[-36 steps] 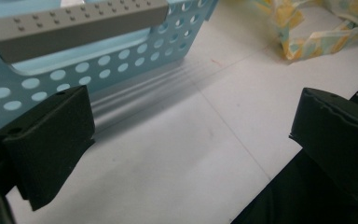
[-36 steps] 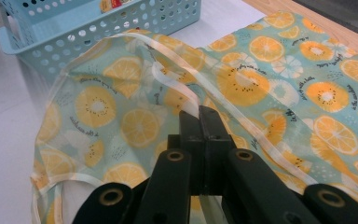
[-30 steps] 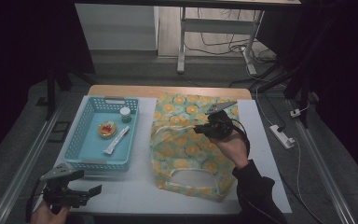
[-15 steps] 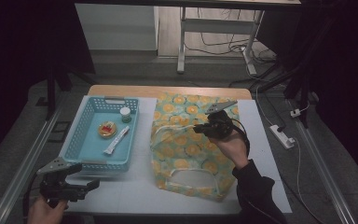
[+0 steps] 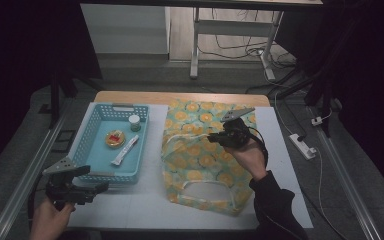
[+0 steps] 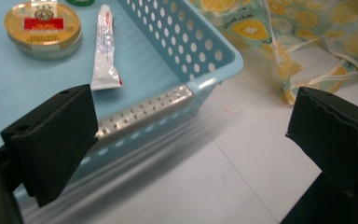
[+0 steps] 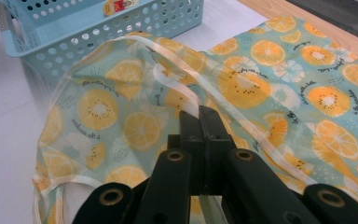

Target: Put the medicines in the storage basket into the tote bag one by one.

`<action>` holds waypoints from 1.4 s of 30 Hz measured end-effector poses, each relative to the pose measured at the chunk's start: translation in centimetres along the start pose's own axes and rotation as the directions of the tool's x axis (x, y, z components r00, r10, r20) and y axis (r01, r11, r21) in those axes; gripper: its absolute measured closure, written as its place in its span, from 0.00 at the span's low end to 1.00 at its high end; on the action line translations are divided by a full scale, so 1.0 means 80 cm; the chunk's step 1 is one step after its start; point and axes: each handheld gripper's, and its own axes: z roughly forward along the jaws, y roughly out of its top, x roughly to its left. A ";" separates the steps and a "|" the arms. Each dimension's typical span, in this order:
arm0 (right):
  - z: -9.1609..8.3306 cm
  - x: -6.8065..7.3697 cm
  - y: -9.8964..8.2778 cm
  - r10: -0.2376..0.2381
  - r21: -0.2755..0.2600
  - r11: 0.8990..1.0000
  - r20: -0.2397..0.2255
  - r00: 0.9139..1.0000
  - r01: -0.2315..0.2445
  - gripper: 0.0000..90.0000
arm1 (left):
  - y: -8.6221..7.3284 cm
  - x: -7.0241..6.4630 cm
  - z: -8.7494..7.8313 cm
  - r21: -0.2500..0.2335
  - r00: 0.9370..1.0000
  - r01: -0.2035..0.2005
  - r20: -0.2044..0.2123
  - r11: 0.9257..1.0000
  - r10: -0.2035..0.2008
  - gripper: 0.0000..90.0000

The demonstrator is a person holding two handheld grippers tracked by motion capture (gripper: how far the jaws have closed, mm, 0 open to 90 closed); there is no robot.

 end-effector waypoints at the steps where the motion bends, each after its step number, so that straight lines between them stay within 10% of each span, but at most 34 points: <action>1: 0.000 0.000 0.000 0.002 -0.001 1.000 0.001 1.000 -0.002 1.00 | 0.002 0.002 0.001 0.000 1.000 0.001 0.000 1.000 -0.001 0.02; 42: -0.001 0.002 0.000 -0.011 -0.018 1.000 0.000 1.000 0.011 0.99 | 0.096 0.073 0.070 0.085 0.997 0.024 -0.069 0.996 -0.018 0.00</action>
